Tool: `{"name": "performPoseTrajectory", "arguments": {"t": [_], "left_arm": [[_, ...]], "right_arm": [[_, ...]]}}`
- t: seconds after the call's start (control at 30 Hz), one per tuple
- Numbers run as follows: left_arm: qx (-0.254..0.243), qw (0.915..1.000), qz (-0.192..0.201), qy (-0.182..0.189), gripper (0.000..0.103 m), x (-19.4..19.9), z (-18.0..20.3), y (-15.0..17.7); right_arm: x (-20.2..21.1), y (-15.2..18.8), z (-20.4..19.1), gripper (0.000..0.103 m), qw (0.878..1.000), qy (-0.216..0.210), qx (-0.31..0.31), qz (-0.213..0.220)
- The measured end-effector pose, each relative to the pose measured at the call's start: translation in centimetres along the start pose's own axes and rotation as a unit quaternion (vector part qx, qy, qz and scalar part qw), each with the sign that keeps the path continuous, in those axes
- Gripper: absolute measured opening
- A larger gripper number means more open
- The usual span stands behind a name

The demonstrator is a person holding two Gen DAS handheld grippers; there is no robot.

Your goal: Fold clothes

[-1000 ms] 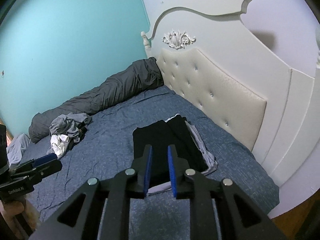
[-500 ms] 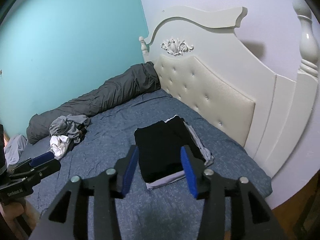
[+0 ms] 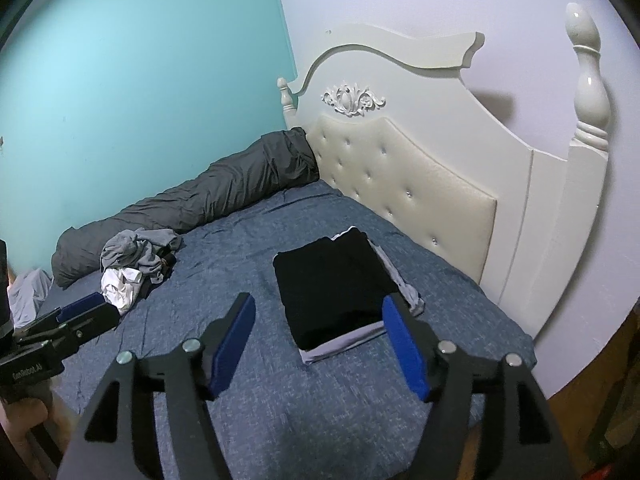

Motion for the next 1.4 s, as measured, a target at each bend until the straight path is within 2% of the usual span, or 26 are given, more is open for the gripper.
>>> {"name": "performPoseTrajectory", "arguments": {"t": [0.7, 0.8, 0.97, 1.03, 1.13, 1.4], "left_arm": [[-0.024, 0.9996, 0.011, 0.006, 0.092, 4.1, -0.5, 1.9], [-0.027, 0.9995, 0.013, 0.003, 0.095, 4.5, -0.7, 2.1], [-0.028, 0.9995, 0.009, 0.004, 0.103, 4.9, -0.9, 2.6], [-0.031, 0.9995, 0.01, 0.003, 0.103, 5.1, -0.9, 2.8], [-0.029, 0.9995, 0.005, 0.005, 0.103, 5.2, -1.0, 3.1], [-0.028, 0.9996, 0.004, -0.001, 0.103, 6.0, -1.4, 3.9]], "right_arm": [[4.4, 2.9, -2.7, 0.081, 1.0, 0.01, -0.003, 0.01], [5.0, 3.3, -3.0, 0.086, 1.0, 0.011, -0.005, 0.014], [5.5, 3.9, -3.3, 0.087, 1.0, 0.015, -0.006, 0.016], [5.7, 4.2, -3.4, 0.088, 1.0, 0.017, -0.006, 0.015], [6.0, 4.5, -3.4, 0.098, 1.0, 0.02, -0.006, 0.018], [6.9, 5.5, -3.8, 0.101, 0.999, 0.031, -0.008, 0.024]]}}
Point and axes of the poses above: each gripper's, at about its wrist camera, not at the fingertips, and x roughly against the way its jaws point, z to its right, y to its underside, the point moved 3 cm from there along -x, roughly the way its jaws point, and after that the axes turned 10 degrees about z, right-handed, at the moved point
